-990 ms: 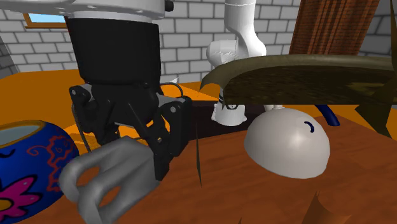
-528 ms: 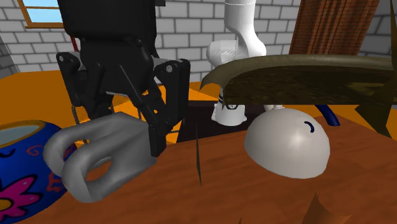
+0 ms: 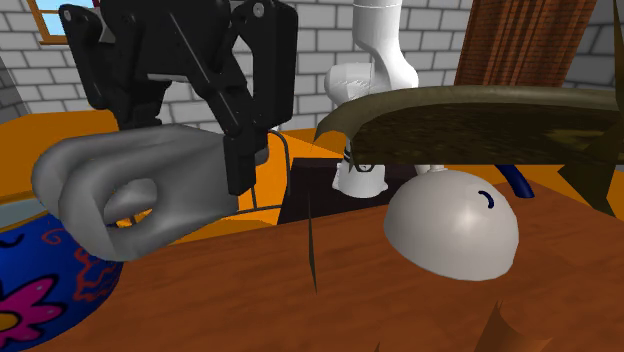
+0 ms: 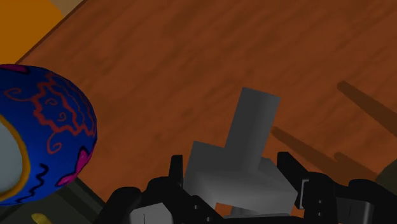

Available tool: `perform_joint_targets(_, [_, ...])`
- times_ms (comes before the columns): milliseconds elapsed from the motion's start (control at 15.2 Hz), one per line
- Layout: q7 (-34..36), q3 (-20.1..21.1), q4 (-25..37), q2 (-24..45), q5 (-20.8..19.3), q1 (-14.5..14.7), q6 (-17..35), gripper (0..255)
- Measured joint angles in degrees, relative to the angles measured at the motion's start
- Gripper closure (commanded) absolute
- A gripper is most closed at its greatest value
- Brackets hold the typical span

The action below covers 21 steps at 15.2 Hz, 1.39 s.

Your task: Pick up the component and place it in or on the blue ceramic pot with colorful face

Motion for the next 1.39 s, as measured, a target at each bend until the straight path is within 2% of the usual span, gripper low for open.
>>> perform_joint_targets(264, [-0.7, -0.2, 2.8, 0.3, 0.2, -0.5, -2.5, 255])
perform_joint_targets(528, [-5.2, -1.7, 5.6, 2.0, 1.2, -3.7, -3.7, 255])
perform_joint_targets(924, [-12.6, -3.7, 13.3, 7.6, 3.6, -9.6, -6.2, 255])
perform_joint_targets(1386, [-20.2, -4.7, 30.5, 18.8, 7.2, -18.3, -12.6, 255])
